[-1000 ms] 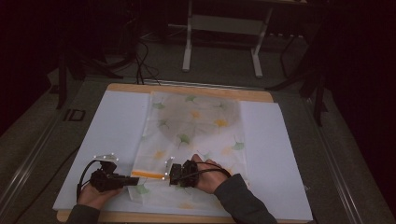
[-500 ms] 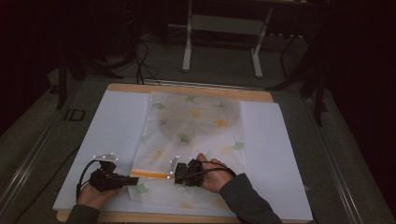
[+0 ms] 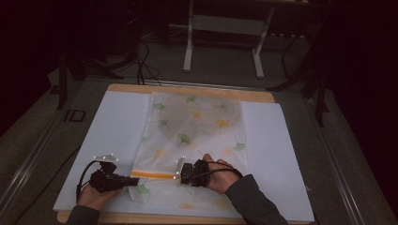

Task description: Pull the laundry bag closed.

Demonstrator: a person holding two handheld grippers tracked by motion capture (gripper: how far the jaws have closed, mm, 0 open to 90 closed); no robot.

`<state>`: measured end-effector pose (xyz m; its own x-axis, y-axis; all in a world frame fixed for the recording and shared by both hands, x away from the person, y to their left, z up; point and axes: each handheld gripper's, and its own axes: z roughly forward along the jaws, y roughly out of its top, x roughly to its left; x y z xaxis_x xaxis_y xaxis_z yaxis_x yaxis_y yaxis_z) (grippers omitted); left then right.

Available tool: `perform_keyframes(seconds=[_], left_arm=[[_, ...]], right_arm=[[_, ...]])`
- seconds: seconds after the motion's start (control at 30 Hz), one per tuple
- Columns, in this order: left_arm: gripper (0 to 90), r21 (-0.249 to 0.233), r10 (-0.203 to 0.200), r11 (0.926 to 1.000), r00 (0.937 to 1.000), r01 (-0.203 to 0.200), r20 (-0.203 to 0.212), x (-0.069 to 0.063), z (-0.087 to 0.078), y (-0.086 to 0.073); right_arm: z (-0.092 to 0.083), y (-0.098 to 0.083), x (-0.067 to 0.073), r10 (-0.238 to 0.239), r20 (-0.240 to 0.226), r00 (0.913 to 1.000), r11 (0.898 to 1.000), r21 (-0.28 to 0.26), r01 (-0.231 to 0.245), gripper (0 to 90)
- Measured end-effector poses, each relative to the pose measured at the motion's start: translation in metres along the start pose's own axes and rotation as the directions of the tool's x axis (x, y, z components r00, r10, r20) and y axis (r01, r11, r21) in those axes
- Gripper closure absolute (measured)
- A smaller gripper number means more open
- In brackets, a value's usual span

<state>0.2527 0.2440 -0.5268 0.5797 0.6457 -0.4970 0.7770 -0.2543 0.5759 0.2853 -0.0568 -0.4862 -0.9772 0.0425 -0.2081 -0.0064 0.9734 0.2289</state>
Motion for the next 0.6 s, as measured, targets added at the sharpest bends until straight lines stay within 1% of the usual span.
perform_keyframes(seconds=[0.5,0.6], left_arm=[[88.5,0.000,-0.003,1.0000,1.0000,0.003,-0.004,0.000,-0.001,0.000],[88.5,-0.001,-0.003,1.0000,1.0000,0.003,-0.006,0.000,-0.001,0.000]], right_arm=[[-0.004,-0.014,-0.002,0.014,0.001,0.9999,1.000,0.022,-0.014,85.3],[-0.005,-0.020,-0.003,0.022,0.003,0.9997,0.999,0.028,-0.022,85.3]])
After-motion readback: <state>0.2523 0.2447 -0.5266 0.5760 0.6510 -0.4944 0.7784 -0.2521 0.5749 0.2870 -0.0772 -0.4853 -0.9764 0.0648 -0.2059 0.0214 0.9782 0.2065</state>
